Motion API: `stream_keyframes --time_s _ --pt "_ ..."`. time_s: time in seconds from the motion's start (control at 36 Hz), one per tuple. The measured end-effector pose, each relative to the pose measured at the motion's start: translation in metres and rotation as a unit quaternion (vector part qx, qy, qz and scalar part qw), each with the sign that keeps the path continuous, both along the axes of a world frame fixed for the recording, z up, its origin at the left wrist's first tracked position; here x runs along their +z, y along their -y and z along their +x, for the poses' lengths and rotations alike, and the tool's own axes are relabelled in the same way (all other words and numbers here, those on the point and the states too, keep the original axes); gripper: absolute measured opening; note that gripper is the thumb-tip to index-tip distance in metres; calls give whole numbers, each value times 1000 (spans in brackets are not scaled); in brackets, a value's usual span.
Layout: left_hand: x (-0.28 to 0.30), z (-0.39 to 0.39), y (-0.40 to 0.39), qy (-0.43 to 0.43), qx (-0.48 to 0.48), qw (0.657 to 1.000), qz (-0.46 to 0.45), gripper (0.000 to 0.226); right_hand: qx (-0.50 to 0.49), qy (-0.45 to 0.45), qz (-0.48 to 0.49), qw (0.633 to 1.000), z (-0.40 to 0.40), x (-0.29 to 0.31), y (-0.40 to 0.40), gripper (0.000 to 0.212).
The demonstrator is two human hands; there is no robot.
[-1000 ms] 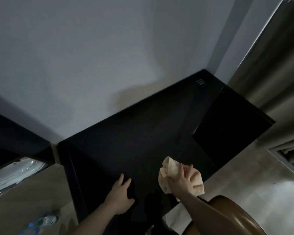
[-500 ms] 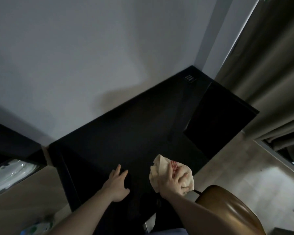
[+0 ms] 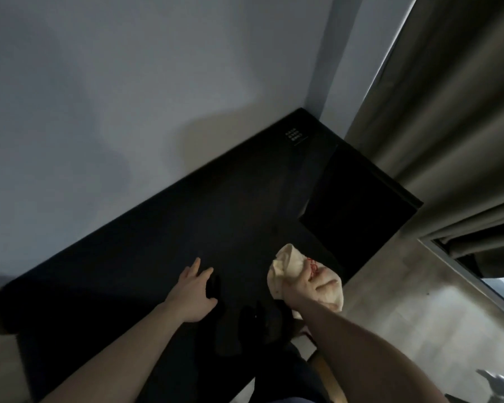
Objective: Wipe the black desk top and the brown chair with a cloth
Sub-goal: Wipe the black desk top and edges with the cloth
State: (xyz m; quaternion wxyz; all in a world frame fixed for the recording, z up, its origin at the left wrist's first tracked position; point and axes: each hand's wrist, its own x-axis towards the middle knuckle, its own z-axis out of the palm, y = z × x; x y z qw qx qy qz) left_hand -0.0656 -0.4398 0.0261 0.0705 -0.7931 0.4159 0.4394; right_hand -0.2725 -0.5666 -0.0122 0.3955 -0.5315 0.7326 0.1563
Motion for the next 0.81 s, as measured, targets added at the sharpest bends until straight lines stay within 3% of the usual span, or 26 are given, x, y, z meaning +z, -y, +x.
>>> stream_keyframes --time_s 0.17,0.47,0.58,0.69,0.81 --pt "-9 -23 89 -5 -2 1000 7 85 3 17 -2 1000 -46 -15 120 96" --pt "-21 -47 212 -14 -4 1000 5 83 -37 -32 -42 998 -97 -44 300 91" --pt "-25 -50 231 -7 -9 1000 3 82 -49 -38 -71 996 -113 -53 346 90" --pt "-27 -46 229 -6 -3 1000 2 81 -77 -2 -86 993 -128 -63 381 109" --pt "-32 -41 208 4 6 1000 1 80 -84 15 -104 991 -129 -57 384 96"
